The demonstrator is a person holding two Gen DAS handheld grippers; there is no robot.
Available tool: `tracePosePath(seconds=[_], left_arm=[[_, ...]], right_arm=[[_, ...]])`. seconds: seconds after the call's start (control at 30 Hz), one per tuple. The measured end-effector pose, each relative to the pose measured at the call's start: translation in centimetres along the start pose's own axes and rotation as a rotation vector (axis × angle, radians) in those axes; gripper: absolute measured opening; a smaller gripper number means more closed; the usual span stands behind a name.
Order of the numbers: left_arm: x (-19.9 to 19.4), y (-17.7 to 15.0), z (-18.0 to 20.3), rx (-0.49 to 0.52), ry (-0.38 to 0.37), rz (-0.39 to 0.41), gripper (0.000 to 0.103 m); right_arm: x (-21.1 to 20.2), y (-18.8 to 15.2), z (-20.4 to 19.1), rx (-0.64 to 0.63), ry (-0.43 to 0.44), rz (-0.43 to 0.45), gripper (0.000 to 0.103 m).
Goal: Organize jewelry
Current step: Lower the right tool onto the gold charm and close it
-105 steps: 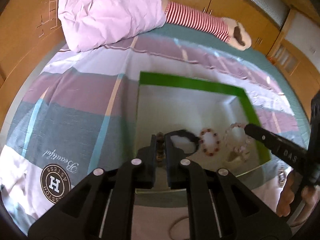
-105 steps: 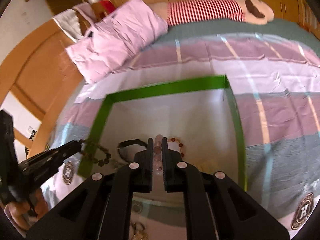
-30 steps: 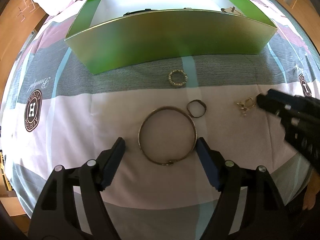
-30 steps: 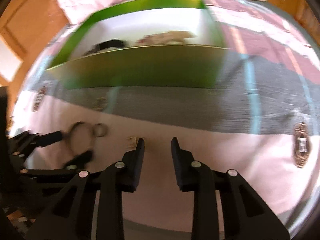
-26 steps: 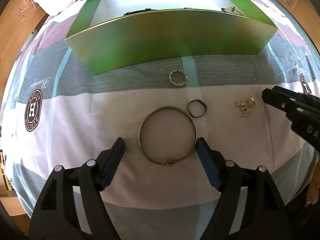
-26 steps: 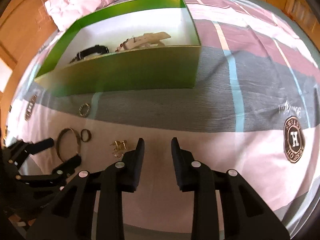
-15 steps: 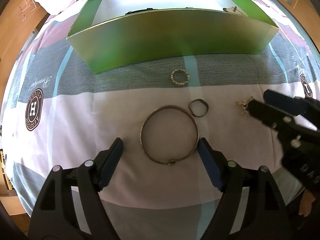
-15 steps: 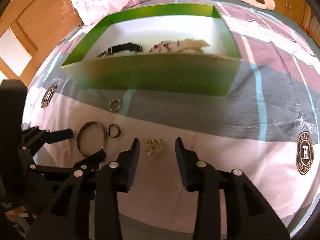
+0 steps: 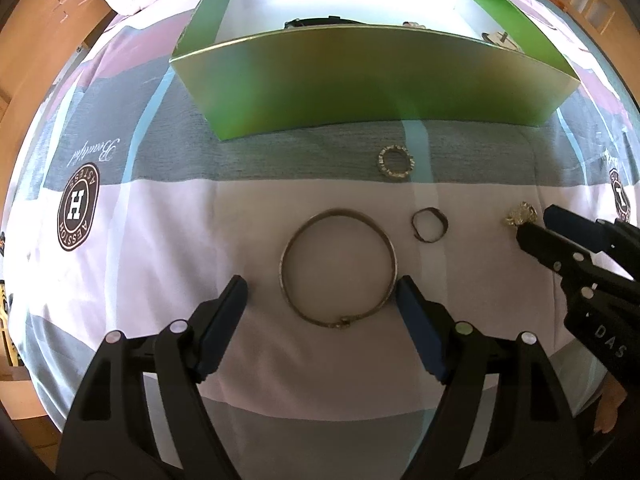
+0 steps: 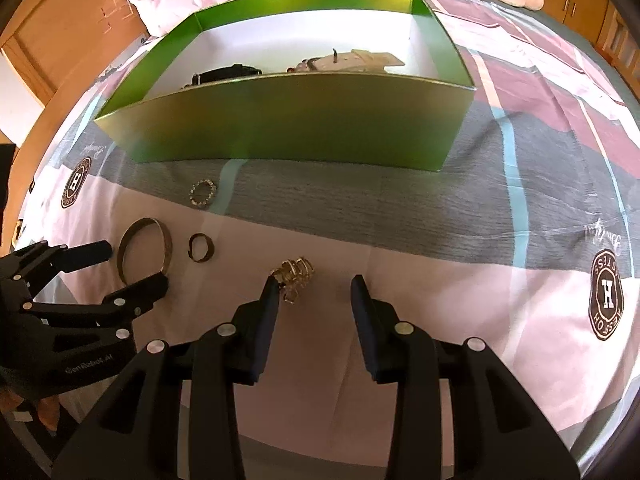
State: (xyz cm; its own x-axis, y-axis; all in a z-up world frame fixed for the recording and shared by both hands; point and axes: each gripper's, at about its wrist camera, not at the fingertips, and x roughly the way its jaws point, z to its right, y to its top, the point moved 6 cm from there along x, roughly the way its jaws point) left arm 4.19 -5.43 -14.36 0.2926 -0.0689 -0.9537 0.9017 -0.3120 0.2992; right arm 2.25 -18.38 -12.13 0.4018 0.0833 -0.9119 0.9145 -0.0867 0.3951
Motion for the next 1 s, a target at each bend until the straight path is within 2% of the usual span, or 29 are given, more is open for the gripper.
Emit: tracePosePath(seconds=[0.33,0.47,0.67,0.73,0.77,0.83,0.87,1.0], left_arm=[[0.6,0.0,0.0,0.006,0.022,-0.01,0.086],[1.0,0.0,-0.2,-0.001,0.027,-0.017,0.086],[1.2,0.2,-0.2,0.0,0.026,-0.018,0.086],[1.2,0.2,-0.3,0.001,0.026,-0.016,0.086],[1.1,0.2,-0.2,0.002,0.027,-0.015,0.086],[1.1,0.2,-0.2,0.003,0.029,-0.012,0.086],[1.2,0.2,-0.2,0.004,0.029,-0.01,0.085],[0.9,0.1,0.3,0.017,0.003,0.0,0.07]], right_arm=[[0.1,-0.7,-1.6,-0.066,0.027,0.042,0.038],[0.0,-0.6,-2.1,-0.074,0.025,0.08,0.038],[0.0,-0.6,-2.0,-0.063,0.031,0.091,0.038],[-0.1,-0.6,-2.0,-0.064,0.035,0.095,0.031],[-0.1,-0.5,-2.0,-0.066,0.04,0.092,0.025],[0.0,-0.4,-2.1,-0.065,0.042,0.086,0.024],[0.0,-0.3,-2.1,-0.062,0.04,0.086,0.024],[-0.4,-0.3,-1.8,-0.048,0.039,0.08,0.024]])
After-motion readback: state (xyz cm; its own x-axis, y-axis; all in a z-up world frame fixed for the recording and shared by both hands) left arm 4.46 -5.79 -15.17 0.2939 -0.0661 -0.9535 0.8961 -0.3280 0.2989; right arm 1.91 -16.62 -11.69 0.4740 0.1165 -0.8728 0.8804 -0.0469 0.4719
